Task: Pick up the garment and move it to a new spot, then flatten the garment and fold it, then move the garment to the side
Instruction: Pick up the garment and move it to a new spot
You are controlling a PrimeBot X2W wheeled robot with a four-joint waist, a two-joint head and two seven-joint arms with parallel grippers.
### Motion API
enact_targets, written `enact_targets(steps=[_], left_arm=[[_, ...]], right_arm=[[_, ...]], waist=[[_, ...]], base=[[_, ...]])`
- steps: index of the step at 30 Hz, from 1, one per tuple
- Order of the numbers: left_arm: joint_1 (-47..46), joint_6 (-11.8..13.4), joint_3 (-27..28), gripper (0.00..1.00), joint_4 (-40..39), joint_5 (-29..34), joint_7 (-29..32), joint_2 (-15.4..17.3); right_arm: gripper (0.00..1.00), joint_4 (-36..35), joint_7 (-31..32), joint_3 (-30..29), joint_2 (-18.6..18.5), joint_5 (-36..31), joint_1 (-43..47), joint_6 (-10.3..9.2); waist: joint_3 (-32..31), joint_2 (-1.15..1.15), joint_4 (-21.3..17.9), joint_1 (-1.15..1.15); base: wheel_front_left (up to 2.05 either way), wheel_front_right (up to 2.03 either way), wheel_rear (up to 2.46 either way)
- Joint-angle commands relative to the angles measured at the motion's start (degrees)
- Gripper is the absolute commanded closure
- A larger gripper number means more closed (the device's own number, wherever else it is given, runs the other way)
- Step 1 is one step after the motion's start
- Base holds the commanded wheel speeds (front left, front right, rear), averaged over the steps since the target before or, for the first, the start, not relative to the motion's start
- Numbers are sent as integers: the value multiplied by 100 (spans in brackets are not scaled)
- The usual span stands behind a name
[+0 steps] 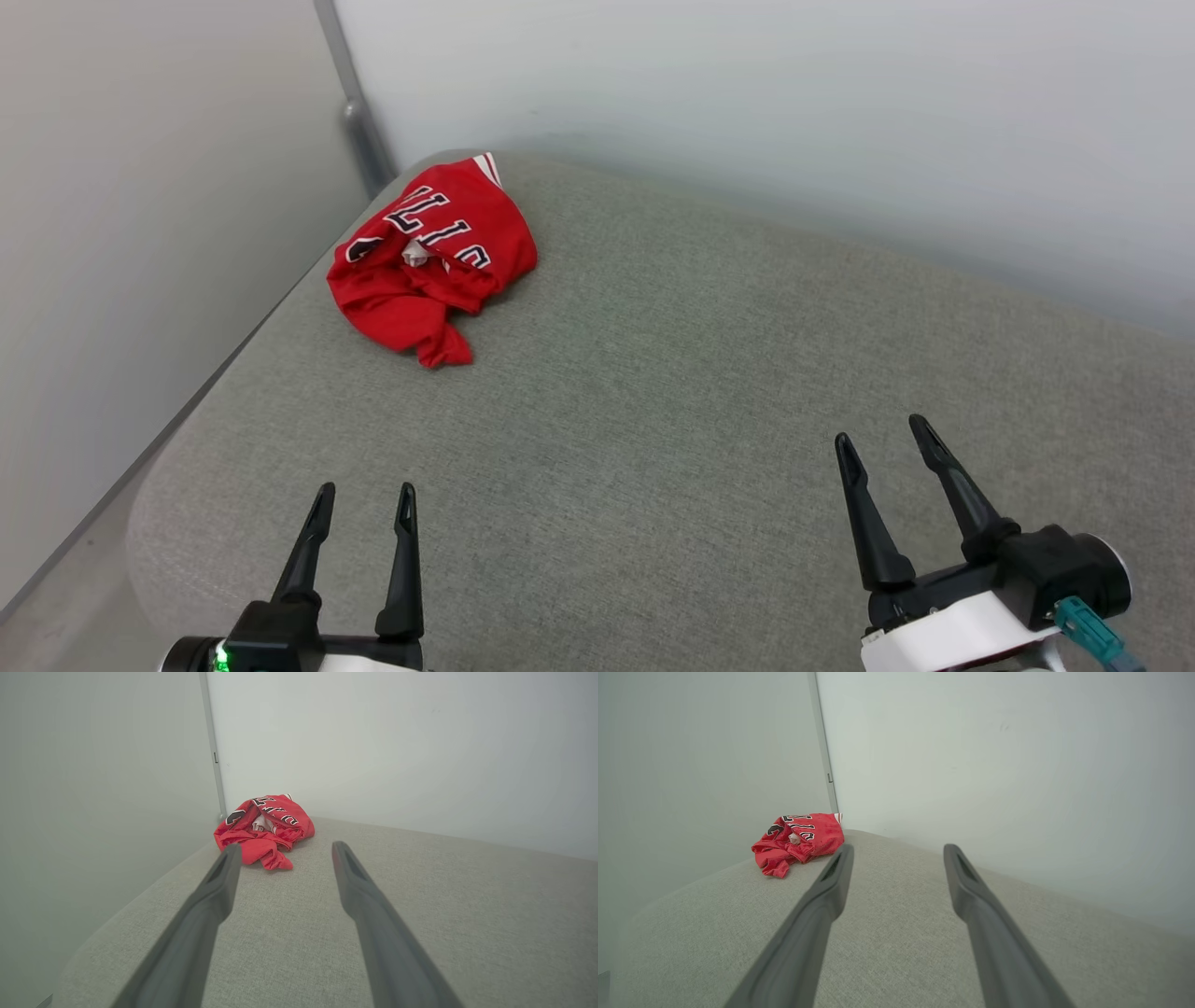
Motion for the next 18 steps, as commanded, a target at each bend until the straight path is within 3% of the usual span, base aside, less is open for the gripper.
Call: enact_targets(steps=[1, 10, 18], left_arm=[[-89, -83, 14, 0, 0, -100, -16, -10], [-808, -475, 132, 0, 281, -467, -15, 11], [-2402, -586, 110, 0, 1237, -984, 26, 790]], right_arm=[[0, -44, -14, -8, -1, -67, -23, -2], [0, -240, -14, 34, -2, -389, -220, -2], [0, -482, -13, 47, -3, -790, -420, -2]], waist=[[120, 0, -88, 0], [795, 0, -405, 0], [1590, 0, -717, 0]], base=[[0, 0, 0], [0, 0, 0], [0, 0, 0]])
